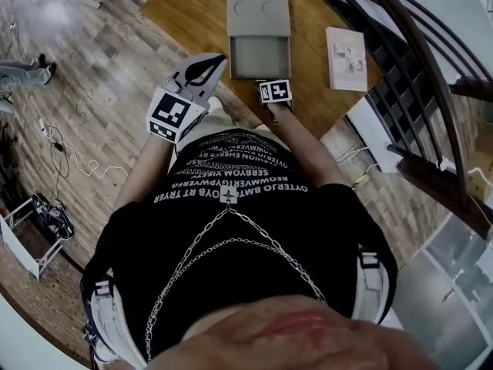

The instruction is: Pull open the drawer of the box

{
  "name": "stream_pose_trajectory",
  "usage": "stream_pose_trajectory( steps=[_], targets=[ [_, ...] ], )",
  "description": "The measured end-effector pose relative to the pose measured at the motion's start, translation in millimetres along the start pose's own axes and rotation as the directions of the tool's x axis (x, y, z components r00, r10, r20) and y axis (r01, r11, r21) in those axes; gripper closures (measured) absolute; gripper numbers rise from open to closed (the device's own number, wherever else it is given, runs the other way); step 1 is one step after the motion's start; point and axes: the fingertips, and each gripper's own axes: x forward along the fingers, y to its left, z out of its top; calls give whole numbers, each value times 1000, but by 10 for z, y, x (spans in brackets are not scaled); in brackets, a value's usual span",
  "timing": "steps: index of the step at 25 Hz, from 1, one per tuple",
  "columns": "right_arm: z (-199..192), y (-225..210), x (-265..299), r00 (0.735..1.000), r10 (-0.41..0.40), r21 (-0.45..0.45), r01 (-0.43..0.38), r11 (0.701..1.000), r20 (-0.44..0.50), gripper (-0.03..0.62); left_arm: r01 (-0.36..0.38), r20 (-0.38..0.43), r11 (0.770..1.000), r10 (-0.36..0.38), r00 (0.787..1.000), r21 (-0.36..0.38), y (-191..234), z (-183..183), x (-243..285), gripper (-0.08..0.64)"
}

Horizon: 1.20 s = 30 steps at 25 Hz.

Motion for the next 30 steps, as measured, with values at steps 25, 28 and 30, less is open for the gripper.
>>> stream_pose_trajectory(
  steps=[25,28,30],
  targets=[
    [858,27,-2837,744,81,-250,119,961,664,597,-216,128,975,221,967,-53,-196,412,-263,554],
    [938,130,-3194,705,113,-289,135,948,700,597,-233,140,971,238,961,-55,-306,445,-327,554],
    [969,193,-3394,689,129,-317,153,936,713,597,-239,143,969,245,959,-57,-379,452,-355,554]
  ],
)
